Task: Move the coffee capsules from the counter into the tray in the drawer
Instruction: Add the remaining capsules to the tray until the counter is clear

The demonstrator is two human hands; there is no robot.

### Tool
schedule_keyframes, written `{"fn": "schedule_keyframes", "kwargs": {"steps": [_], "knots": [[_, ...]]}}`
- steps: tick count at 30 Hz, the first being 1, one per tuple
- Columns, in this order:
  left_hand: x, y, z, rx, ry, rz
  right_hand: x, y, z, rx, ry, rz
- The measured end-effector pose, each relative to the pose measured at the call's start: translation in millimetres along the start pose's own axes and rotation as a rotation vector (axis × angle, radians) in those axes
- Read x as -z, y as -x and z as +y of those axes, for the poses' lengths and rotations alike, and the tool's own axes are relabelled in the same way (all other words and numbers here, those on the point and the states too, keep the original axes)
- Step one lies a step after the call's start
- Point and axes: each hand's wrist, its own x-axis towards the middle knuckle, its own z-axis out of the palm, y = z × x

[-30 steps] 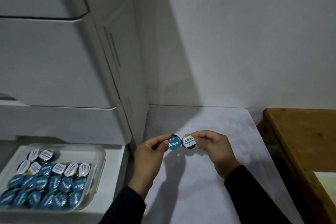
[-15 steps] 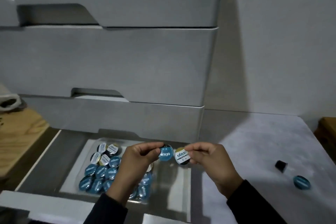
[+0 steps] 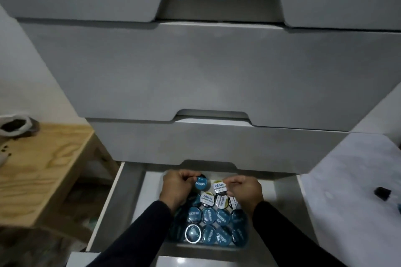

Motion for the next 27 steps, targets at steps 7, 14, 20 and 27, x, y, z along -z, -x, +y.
{"fn": "schedule_keyframes", "kwargs": {"steps": [7, 14, 20, 27], "knots": [[-1.0, -20.2, -16.7, -0.025, -0.177, -0.032, -16.3, -1.0, -17.8, -0.024, 0.049, 0.077], [2.4, -32.4, -19.4, 0.001, -0.292, -0.042, -24.0, -9.8, -17.9, -0.036, 0.079, 0.109], [2.3, -33.5, -20.6, -0.076, -0.418, -0.046, -27.0, -12.1, -20.3, 0.007, 0.16, 0.071], [4.4, -28.7, -17.9, -0.157, -0.531, -0.045, -27.2, -13.3, -15.1, 0.075, 0.254, 0.05]]}}
